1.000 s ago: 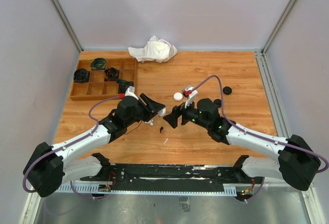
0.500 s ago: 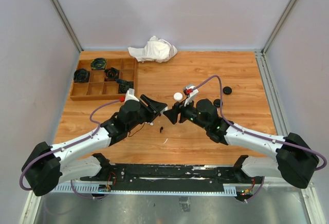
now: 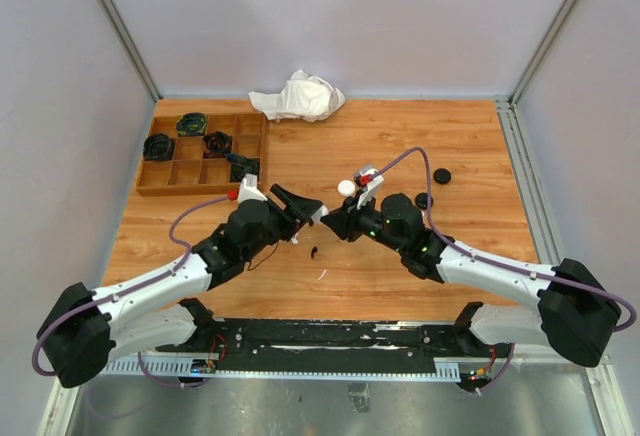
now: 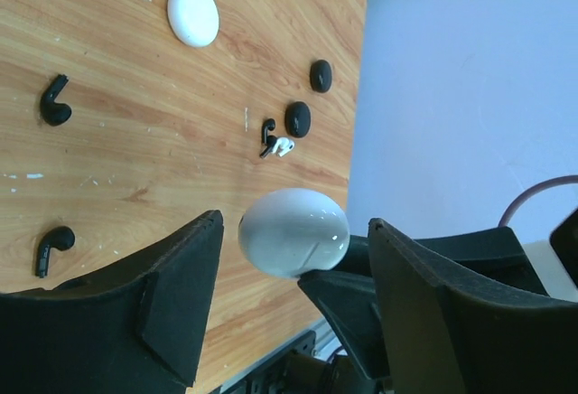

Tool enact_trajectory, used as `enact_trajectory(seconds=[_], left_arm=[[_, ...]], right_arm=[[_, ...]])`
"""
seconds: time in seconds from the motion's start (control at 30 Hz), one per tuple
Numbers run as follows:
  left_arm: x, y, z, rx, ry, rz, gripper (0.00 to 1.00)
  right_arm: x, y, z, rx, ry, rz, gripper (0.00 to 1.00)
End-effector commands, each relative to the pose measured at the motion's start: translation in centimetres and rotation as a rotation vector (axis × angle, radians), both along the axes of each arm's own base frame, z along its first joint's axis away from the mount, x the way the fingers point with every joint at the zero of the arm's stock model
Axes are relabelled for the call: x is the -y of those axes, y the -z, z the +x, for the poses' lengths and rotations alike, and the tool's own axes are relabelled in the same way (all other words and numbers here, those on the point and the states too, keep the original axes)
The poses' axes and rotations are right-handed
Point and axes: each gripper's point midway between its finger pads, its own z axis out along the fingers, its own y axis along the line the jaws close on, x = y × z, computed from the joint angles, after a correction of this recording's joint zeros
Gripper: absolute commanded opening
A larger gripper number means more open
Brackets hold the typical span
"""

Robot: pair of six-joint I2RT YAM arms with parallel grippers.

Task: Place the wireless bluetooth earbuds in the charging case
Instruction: Pick up the charging case at the center of the board, then open the charging case.

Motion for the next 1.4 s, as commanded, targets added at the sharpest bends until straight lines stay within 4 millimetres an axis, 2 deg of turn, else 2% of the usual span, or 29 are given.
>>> enact_trajectory(seconds=[0.0, 0.07, 0.23, 0.4, 0.57, 0.7, 0.9, 1.07, 1.37], left_arm=[[-1.3, -2.0, -0.2, 0.146, -0.007, 0.05, 0.76], [-1.9, -2.6, -0.4, 0.218, 0.004, 0.095, 0.82], [-2.6, -4.3, -1.5, 0.47, 0.104, 0.239, 0.86], [-1.4, -5.1, -2.8, 0.675, 0.281, 0.348, 0.86], [0.2, -6.8, -4.6, 0.848, 0.458, 0.32, 0.85], [1.0, -8.1, -5.9, 0.955, 0.568, 0.255, 0.8], [2.6, -8.4, -8.0, 1.049, 0.752, 0.206, 0.67], [3.2, -8.3, -9.3, 1.077, 0.847, 0.178, 0.56], [3.6, -8.2, -10.4, 1.088, 0.929, 0.145, 0.46]], right_arm=[[0.1, -2.3, 0.0, 0.076, -0.053, -0.003, 0.12], [0.7, -2.4, -0.1, 0.082, -0.08, -0.014, 0.09], [2.2, -3.3, -0.9, 0.083, -0.196, -0.032, 0.08], [3.8, -4.8, -1.9, 0.078, -0.291, -0.045, 0.09], [4.7, -6.2, -3.9, 0.068, -0.379, -0.091, 0.1], [4.8, -7.5, -5.7, 0.078, -0.459, -0.082, 0.1], [4.7, -8.7, -7.5, 0.083, -0.555, -0.061, 0.13], [4.4, -9.0, -8.0, 0.079, -0.597, -0.046, 0.14], [3.8, -8.4, -7.8, 0.056, -0.631, -0.041, 0.13]])
